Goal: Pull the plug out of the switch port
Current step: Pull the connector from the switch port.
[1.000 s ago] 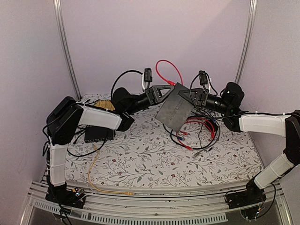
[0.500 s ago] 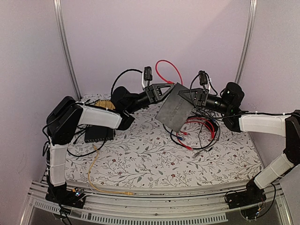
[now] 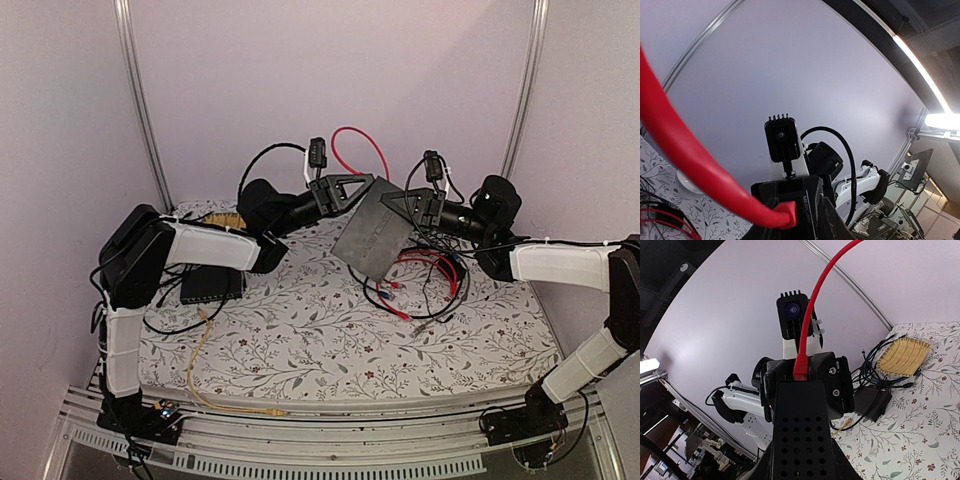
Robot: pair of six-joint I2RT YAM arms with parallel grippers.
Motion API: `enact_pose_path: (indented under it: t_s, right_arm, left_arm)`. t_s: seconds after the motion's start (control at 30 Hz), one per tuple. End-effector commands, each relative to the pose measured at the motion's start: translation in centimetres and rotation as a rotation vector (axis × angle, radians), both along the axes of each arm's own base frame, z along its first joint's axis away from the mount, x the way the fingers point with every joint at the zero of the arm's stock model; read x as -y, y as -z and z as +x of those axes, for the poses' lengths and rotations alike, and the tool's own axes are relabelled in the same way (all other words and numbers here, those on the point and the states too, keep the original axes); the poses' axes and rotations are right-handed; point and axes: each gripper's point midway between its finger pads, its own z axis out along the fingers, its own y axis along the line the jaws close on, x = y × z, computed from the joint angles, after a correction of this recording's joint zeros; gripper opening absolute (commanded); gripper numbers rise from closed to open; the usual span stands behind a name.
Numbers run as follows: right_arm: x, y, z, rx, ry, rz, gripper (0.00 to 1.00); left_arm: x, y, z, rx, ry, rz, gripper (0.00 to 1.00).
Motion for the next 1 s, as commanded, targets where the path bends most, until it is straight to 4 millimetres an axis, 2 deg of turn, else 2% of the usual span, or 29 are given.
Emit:
enact_pose_path:
  t_s: [0.0,0.37,0.97]
  right_arm:
    - [0.09,-3.47,-0.82,0.107,-0.011,0.062,0.01]
    - [0.17,-3.59,-0.83,0.109,-0.007,0.063,0.01]
    - [0.13,-3.45,-0.83,0.107,-0.008,0.062,0.01]
  left_arm:
    - [-0.06,-1.52,-0.36,0.038,0.024,-0.005,0.26]
    - [-0.06,-1.57,-0.39,0.038,0.025,-0.011,0.15]
    - [-0.26,-1.86,-0.45,0.032,0.032,-0.029,0.03]
